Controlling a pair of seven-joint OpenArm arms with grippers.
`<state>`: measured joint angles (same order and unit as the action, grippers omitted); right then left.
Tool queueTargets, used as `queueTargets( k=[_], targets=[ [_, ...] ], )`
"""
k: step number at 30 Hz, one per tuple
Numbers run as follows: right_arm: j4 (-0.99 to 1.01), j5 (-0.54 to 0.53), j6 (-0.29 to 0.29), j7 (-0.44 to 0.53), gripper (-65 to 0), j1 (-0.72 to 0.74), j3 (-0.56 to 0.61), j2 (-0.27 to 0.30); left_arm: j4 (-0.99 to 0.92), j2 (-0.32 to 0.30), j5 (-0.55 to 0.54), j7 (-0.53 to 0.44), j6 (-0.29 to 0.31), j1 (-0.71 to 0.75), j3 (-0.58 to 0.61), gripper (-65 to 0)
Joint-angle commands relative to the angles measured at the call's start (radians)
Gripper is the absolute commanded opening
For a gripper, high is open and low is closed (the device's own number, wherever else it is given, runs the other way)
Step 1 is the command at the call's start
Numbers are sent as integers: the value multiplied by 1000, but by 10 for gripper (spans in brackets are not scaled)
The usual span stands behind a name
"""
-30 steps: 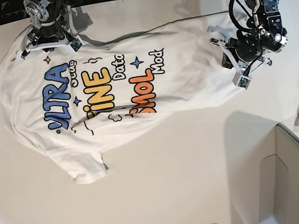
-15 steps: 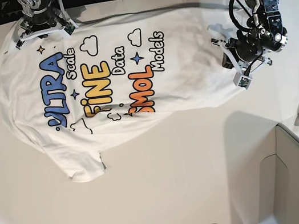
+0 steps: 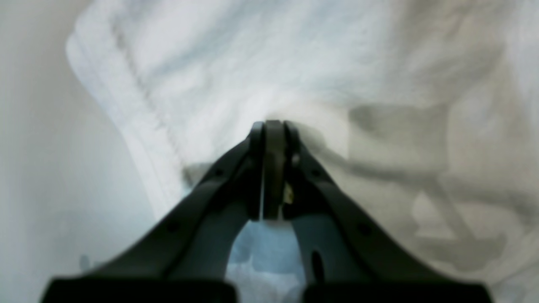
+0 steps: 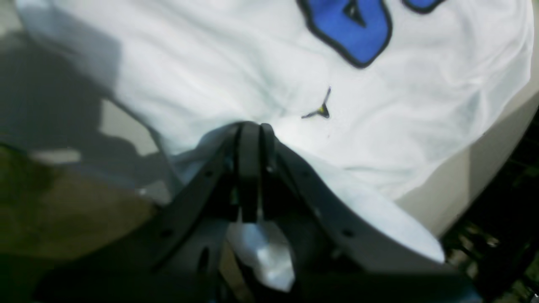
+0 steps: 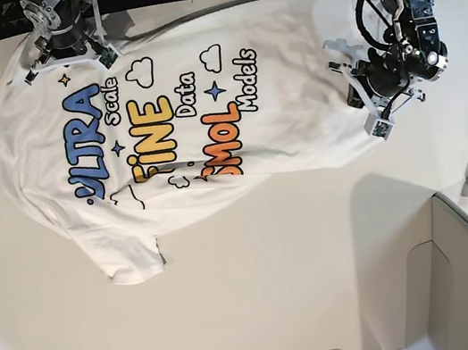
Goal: Layout the t-shirt on the table in an organized manner, then fold the t-shirt properly
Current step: 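Pull the shirt shoulder with the right gripper to flatten the printed front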
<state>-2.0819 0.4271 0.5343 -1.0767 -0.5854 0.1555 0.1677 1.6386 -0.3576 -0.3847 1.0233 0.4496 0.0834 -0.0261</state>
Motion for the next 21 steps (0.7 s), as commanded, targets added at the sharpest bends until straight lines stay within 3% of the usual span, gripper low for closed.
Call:
queueTargets(
  k=[1,15,18,21],
  targets=[
    [20,-122,48,39,-638,5,9,-23,7,-5,0,16,4,-3,-1,-650],
    [24,-308,48,33,-638,221,16,-168,7,15,0,16,4,-1,-1,-650],
    [25,-308,48,10,-637,213,19,-162,7,15,0,16,4,-1,-1,-650],
    [27,-305,48,-76,-637,213,19,-106,7,12,0,16,4,-1,-1,-650]
  ],
)
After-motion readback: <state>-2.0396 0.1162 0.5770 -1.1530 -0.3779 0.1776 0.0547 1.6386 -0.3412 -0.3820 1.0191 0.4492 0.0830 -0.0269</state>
